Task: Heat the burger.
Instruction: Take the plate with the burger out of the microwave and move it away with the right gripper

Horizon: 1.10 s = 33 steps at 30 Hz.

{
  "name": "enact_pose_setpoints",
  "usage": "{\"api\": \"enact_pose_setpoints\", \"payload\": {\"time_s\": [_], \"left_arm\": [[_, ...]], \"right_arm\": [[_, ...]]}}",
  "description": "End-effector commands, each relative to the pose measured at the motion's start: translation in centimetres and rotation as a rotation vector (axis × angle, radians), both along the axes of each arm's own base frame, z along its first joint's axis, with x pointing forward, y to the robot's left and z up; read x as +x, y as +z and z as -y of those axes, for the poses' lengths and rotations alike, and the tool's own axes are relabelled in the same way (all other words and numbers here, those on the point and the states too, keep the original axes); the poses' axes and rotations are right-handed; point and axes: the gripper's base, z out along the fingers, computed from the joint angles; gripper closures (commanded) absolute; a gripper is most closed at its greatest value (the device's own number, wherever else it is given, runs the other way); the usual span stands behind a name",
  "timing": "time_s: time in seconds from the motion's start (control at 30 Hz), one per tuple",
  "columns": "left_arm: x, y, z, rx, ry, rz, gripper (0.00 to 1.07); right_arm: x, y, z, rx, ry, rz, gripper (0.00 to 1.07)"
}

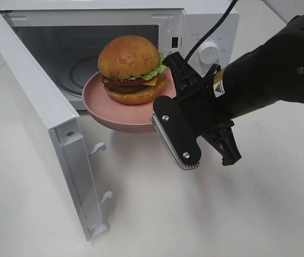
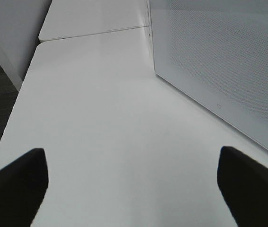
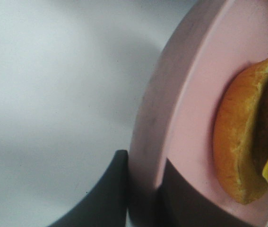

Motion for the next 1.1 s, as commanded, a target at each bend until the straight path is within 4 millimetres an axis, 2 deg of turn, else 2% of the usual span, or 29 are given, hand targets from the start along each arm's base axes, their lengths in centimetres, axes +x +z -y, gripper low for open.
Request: {"api": "enact_pose_setpoints", "payload": {"time_s": [0.03, 0.53, 1.1], "left_arm": [[-0.2, -0.1, 0.0, -0.009, 0.003, 0.018, 0.17], [-0.2, -0.1, 0.0, -0.009, 0.003, 0.018, 0.17], [-0.2, -0.1, 0.0, -0.009, 0.003, 0.018, 0.17]], "right_arm": [[-0.3, 1.6, 0.4, 0.076, -0.01, 0.066, 1.07], [-2.3, 2.6, 2.1, 0.11, -0.036, 0.075, 1.07], [-5.6, 3.3, 4.9, 0.126, -0.072, 0.067, 1.07]]}}
